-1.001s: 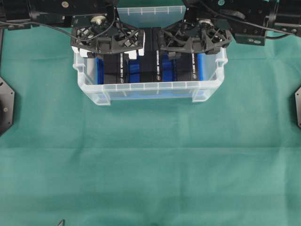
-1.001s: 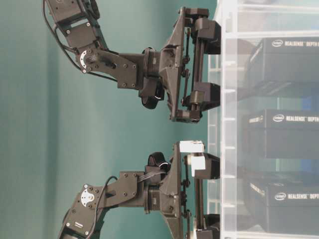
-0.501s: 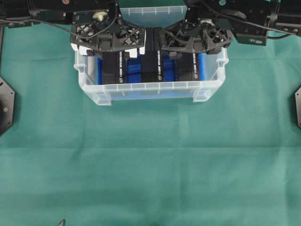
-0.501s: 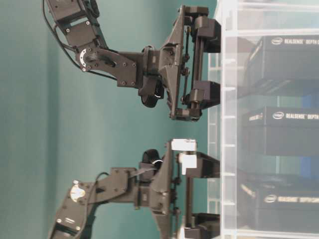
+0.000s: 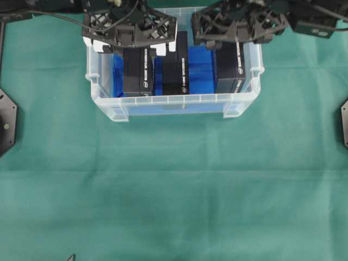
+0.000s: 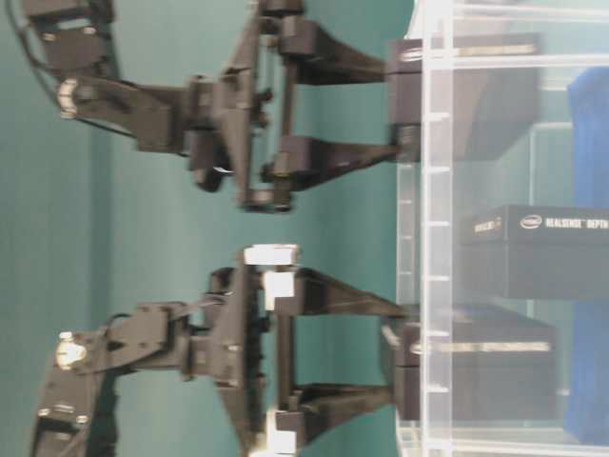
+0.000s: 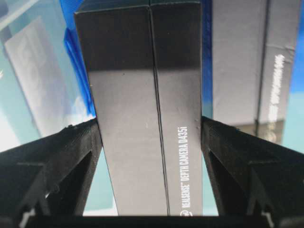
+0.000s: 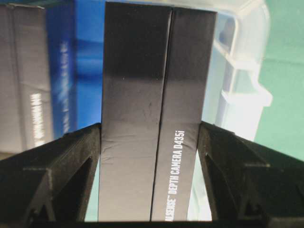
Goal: Take the box out of the case with both arms.
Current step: 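Lift both boxes straight up out of the case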
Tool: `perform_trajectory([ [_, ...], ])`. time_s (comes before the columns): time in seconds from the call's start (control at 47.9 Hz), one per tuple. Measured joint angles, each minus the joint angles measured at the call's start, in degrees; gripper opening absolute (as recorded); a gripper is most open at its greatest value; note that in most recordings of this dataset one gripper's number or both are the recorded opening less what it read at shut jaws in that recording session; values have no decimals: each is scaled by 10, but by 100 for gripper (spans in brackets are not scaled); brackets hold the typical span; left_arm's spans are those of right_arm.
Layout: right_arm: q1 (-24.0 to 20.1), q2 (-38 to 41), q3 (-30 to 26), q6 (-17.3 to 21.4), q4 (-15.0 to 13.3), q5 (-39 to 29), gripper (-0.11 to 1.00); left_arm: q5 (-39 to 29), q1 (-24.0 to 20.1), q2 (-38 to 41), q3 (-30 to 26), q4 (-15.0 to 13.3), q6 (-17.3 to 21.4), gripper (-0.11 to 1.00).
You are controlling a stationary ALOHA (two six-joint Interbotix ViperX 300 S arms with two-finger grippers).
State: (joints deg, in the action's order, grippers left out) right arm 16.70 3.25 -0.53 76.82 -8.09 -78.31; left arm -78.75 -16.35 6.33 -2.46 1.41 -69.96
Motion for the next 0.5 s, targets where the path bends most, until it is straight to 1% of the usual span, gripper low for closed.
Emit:
perform_trajectory([
  [0.146,0,-7,-49,-4,-15,-44,65,-33,0,-17,-44,2,0,63],
  [0.313,-4,-9,-102,-9,-33,-91,65,-89,0,-27,-97,4,-1,63],
  [0.501,-8,-9,-155,-19,-39,-122,65,-148,1,-28,-159,4,0,63],
])
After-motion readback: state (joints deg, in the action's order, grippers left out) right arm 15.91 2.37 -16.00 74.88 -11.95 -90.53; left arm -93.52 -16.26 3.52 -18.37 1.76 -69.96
